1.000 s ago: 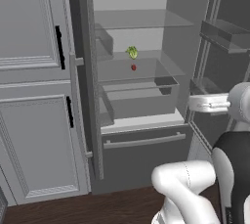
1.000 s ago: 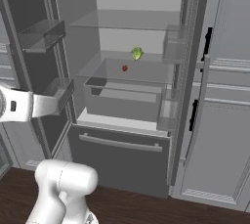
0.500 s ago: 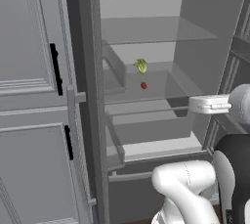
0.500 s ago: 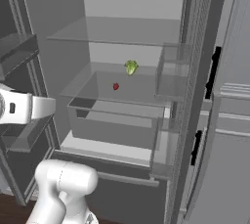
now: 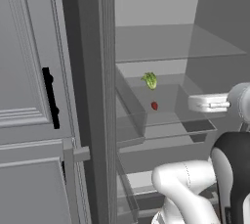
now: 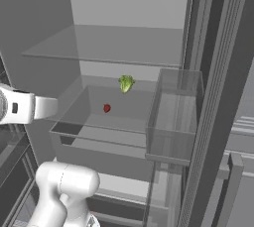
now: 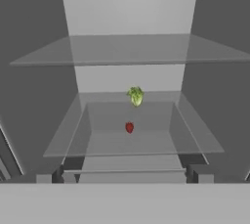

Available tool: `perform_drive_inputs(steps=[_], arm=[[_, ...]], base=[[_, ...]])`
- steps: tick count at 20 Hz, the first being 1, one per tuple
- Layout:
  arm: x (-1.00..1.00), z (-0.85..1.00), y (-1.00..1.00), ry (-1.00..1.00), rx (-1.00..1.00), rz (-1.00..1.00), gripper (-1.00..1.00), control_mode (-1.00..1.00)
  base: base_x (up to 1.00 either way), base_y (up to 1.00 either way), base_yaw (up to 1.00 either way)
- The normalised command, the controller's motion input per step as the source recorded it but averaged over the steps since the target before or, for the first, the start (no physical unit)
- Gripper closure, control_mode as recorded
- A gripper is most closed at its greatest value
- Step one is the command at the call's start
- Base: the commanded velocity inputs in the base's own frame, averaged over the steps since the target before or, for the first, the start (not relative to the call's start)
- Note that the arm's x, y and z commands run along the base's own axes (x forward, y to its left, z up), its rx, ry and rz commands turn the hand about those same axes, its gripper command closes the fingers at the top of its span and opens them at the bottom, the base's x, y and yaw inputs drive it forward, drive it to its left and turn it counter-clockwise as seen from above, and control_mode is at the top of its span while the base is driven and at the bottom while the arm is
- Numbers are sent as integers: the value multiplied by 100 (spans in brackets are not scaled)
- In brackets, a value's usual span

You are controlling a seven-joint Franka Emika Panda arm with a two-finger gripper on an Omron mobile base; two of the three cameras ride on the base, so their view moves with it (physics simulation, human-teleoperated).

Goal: Take the strawberry from the fridge and place it on top of the pancake, located on the dining counter.

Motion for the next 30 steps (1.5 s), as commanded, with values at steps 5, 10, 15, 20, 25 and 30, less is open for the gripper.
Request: perform_drive_inputs(steps=[5, 10, 15, 20, 25, 30], arm=[[16, -1, 0, 4, 1, 1, -100, -100], [90, -14, 0, 38, 2, 8, -100, -100], [63, -69, 3, 12, 0, 0, -100, -100], [43, -58, -10, 0, 0, 0, -100, -100], [47, -59, -8, 0, 0, 0, -100, -100], [73, -34, -16, 4, 0, 0, -100, -100]], base=[[79, -2, 3], [0, 0, 0], [0, 0, 0], [0, 0, 0], [0, 0, 0], [0, 0, 0]])
